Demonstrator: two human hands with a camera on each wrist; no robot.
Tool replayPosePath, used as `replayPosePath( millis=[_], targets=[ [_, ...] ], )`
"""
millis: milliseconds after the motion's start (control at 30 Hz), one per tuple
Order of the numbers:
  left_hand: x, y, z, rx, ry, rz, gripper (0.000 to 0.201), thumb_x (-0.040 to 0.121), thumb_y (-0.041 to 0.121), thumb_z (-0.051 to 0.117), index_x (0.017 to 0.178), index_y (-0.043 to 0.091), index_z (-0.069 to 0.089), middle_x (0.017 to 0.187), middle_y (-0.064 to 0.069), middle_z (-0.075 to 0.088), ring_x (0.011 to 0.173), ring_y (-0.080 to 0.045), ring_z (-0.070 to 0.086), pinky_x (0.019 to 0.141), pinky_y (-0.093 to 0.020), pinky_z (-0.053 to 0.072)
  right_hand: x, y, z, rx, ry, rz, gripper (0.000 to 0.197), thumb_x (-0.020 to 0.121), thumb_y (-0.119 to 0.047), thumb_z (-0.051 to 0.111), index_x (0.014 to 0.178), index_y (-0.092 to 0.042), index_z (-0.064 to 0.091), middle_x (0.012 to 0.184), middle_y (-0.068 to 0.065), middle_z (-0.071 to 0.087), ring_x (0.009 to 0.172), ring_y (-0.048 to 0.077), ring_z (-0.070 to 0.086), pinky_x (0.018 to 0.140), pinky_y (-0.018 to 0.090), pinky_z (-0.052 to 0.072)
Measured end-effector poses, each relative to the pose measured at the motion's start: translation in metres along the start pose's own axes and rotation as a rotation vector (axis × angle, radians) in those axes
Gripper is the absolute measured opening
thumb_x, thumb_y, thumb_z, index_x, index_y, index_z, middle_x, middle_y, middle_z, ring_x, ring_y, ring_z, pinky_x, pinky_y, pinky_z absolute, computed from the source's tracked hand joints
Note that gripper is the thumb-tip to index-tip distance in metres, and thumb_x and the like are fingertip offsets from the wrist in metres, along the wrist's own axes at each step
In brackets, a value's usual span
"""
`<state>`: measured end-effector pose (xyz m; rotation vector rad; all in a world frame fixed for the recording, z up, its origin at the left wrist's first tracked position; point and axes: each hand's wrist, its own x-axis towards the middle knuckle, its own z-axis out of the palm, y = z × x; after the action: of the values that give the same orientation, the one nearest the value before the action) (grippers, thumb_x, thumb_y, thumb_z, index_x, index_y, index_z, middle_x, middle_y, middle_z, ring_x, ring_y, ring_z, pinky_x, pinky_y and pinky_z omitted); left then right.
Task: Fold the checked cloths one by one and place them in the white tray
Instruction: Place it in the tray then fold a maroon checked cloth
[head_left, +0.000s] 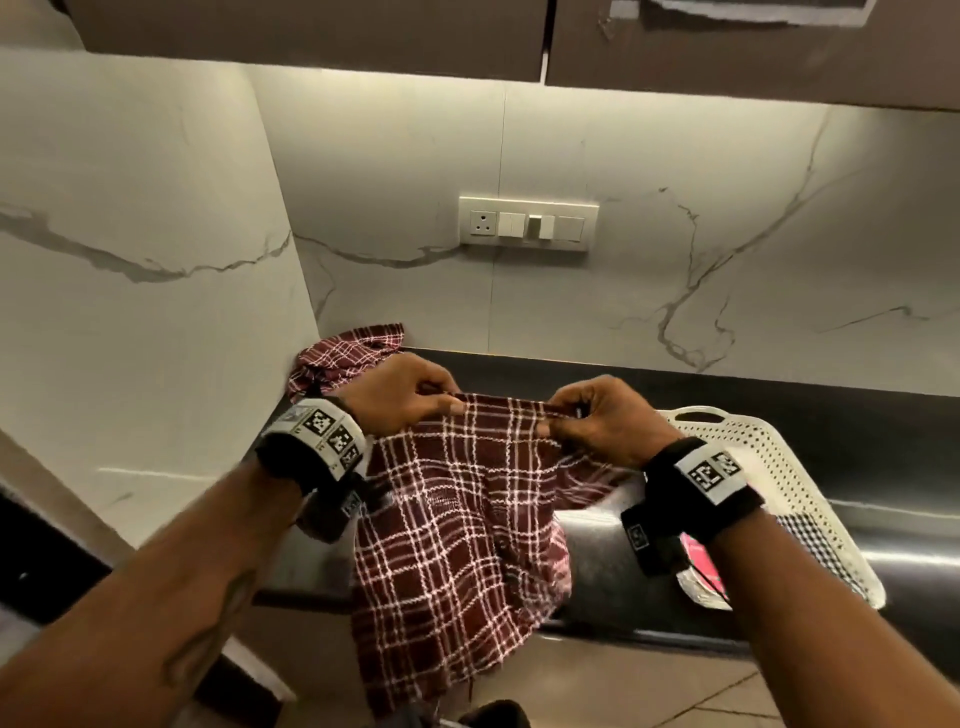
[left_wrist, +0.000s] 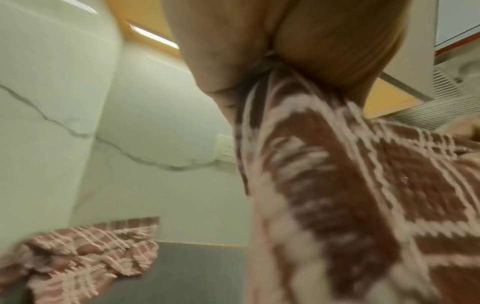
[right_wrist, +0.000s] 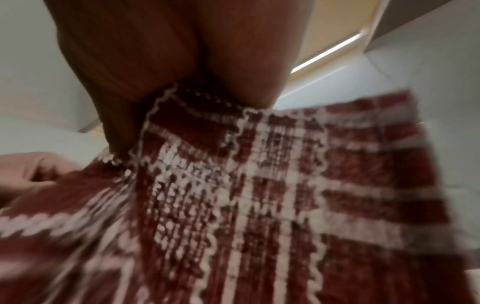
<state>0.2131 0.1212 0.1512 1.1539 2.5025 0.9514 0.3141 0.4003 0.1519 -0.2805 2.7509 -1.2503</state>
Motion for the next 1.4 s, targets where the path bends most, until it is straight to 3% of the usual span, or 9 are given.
replayPosePath(
  millis=[100, 233, 400, 600, 733, 967, 1233, 1300, 1400],
  targets=[
    [-0.001, -0.032, -0.035, 0.191, 0.085, -0.113, 0.007, 0.089, 0.036, 0.07, 0.094, 0.033, 0.073, 0.092, 0.013, 0.072, 0.082, 0.0, 0.066, 0.08, -0.026, 0.052, 0.014, 0.008, -0.019, -0.146, 0.033, 0.109, 0.009, 0.092, -0.029, 0.068, 0.092, -0.024, 0.076, 0.08, -0.007, 0.074, 0.073, 0.005, 0.071, 0.072, 0.023, 0.056],
    [0.011, -0.062, -0.073, 0.468, 0.146, -0.28, 0.017, 0.087, 0.046, 0.07, 0.093, 0.031, 0.074, 0.089, 0.006, 0.071, 0.081, -0.013, 0.064, 0.08, -0.035, 0.053, 0.058, 0.034, -0.044, -0.449, 0.108, 0.195, 0.015, 0.094, -0.021, 0.061, 0.094, -0.029, 0.074, 0.089, -0.004, 0.071, 0.085, 0.018, 0.068, 0.079, 0.029, 0.05],
    [0.027, -0.067, -0.125, 0.745, 0.284, -0.384, 0.01, 0.087, 0.024, 0.065, 0.097, 0.027, 0.068, 0.105, -0.008, 0.068, 0.093, -0.031, 0.065, 0.08, -0.039, 0.053, 0.095, 0.007, -0.08, -0.631, 0.352, 0.151, 0.027, 0.094, -0.011, 0.05, 0.105, -0.021, 0.073, 0.1, 0.007, 0.073, 0.083, 0.024, 0.065, 0.077, 0.034, 0.052],
    [0.005, -0.024, -0.176, 0.667, 0.829, -0.264, 0.015, 0.093, 0.022, 0.057, 0.105, 0.015, 0.061, 0.11, -0.015, 0.057, 0.095, -0.04, 0.062, 0.078, -0.047, 0.051, 0.087, -0.052, -0.132, -0.534, 0.786, -0.124, 0.018, 0.082, -0.018, 0.063, 0.098, -0.017, 0.072, 0.094, 0.012, 0.074, 0.088, 0.034, 0.068, 0.076, 0.036, 0.053],
    [-0.042, -0.01, -0.158, 0.534, 0.928, -0.16, 0.018, 0.098, 0.023, 0.048, 0.107, 0.014, 0.06, 0.108, -0.016, 0.063, 0.097, -0.039, 0.061, 0.081, -0.045, 0.048, 0.05, -0.052, -0.122, -0.418, 0.844, -0.235, 0.012, 0.087, -0.019, 0.064, 0.096, -0.018, 0.072, 0.093, 0.008, 0.075, 0.086, 0.027, 0.068, 0.077, 0.032, 0.052],
    [-0.132, -0.055, -0.042, 0.4, 0.786, -0.122, 0.022, 0.083, -0.005, 0.063, 0.094, 0.011, 0.074, 0.094, -0.009, 0.072, 0.089, -0.027, 0.067, 0.085, -0.026, 0.045, -0.019, 0.028, -0.017, -0.238, 0.641, -0.169, 0.032, 0.078, 0.009, 0.068, 0.099, -0.014, 0.076, 0.09, 0.001, 0.075, 0.084, -0.003, 0.062, 0.076, -0.003, 0.037],
    [-0.195, -0.118, 0.083, 0.264, 0.402, -0.387, 0.025, 0.081, -0.002, 0.069, 0.094, 0.018, 0.076, 0.092, 0.001, 0.073, 0.084, -0.019, 0.069, 0.08, -0.03, 0.052, -0.081, 0.129, 0.099, -0.219, 0.317, 0.15, 0.032, 0.084, 0.0, 0.07, 0.084, -0.032, 0.072, 0.085, -0.008, 0.074, 0.084, 0.011, 0.069, 0.078, 0.024, 0.048],
    [-0.206, -0.122, 0.098, 0.205, 0.26, -0.525, 0.02, 0.086, 0.009, 0.07, 0.096, 0.025, 0.075, 0.09, 0.008, 0.072, 0.082, -0.011, 0.065, 0.077, -0.026, 0.049, -0.096, 0.132, 0.108, -0.193, 0.21, 0.172, 0.034, 0.083, 0.001, 0.071, 0.077, -0.032, 0.072, 0.078, -0.013, 0.072, 0.075, -0.005, 0.065, 0.075, 0.023, 0.05],
    [-0.221, -0.126, 0.105, 0.11, 0.095, -0.611, 0.011, 0.088, 0.022, 0.073, 0.09, 0.033, 0.073, 0.088, 0.015, 0.072, 0.083, -0.001, 0.067, 0.08, -0.022, 0.053, -0.111, 0.129, 0.106, -0.074, 0.013, 0.248, 0.019, 0.086, 0.002, 0.07, 0.082, -0.016, 0.077, 0.079, -0.016, 0.073, 0.07, -0.015, 0.063, 0.066, 0.004, 0.044]
  ],
)
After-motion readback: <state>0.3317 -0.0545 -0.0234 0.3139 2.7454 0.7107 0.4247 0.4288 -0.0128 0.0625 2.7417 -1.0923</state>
